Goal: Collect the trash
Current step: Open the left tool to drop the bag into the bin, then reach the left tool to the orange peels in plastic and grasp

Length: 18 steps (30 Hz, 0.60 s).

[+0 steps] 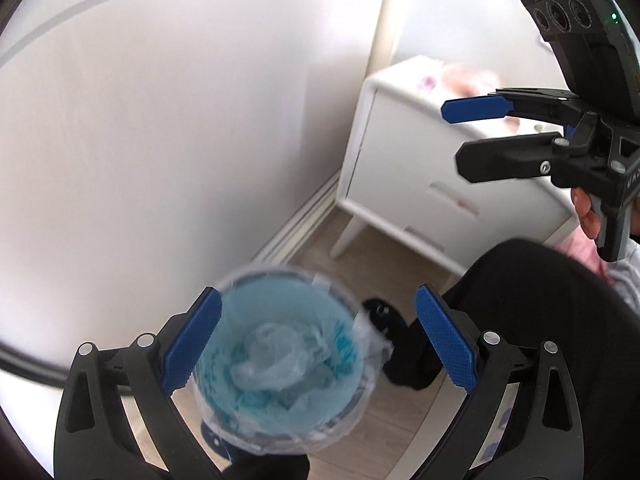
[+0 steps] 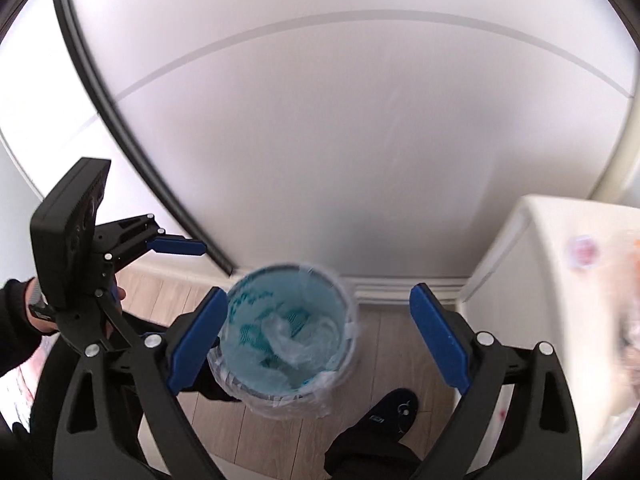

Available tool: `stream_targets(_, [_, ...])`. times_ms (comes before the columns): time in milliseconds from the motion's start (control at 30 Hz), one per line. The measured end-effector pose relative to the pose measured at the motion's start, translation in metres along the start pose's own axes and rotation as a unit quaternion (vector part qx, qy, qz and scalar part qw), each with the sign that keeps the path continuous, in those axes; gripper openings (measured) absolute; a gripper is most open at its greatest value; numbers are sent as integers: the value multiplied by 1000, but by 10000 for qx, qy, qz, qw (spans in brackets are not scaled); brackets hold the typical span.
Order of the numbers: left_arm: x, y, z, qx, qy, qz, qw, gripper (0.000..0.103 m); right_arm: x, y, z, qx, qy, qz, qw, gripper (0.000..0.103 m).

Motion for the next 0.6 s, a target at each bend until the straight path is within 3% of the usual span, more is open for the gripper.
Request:
stream_targets(200, [-44,19,-28,241,-230,-285,9990,95,-3,61,-29,393,-20,-345,9986,89])
stream_targets(600, [-115,35,-109,699,-955,-606,9911,95,20,157,-104,1059,-382,-643,9916,89])
Point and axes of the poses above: each gripper's, at about its wrist camera, not at the fingertips, and y roughly against the way its jaws point, z to its left, x to its underside, the point moved 9 cm from there along -y, roughly the way its jaws point, and after that the axes turned 8 degrees about -x, right-handed, at the moved point
